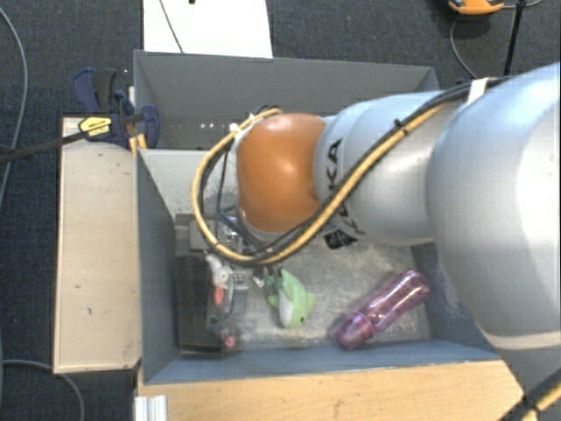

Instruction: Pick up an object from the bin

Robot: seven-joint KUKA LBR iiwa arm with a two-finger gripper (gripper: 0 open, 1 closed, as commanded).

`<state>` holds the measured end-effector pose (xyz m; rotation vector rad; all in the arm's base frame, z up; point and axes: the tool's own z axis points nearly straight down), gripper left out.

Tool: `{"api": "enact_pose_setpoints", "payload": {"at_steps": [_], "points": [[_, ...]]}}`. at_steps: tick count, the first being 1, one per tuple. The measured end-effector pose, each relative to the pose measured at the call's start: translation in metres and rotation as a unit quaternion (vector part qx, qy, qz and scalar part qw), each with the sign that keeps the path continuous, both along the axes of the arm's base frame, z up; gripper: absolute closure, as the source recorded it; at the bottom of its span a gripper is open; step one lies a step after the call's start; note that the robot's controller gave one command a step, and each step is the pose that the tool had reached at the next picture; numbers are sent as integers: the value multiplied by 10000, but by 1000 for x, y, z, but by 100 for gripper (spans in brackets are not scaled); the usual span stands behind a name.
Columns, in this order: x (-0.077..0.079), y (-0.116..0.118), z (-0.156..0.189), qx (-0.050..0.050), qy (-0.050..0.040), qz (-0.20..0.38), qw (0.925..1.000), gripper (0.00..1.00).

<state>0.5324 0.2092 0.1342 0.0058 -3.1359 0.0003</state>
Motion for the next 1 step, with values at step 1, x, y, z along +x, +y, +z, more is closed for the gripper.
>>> {"api": "enact_pose_setpoints", "payload": {"at_steps": [1], "points": [[2, -1, 5, 9, -35, -25, 10000, 0]]}}
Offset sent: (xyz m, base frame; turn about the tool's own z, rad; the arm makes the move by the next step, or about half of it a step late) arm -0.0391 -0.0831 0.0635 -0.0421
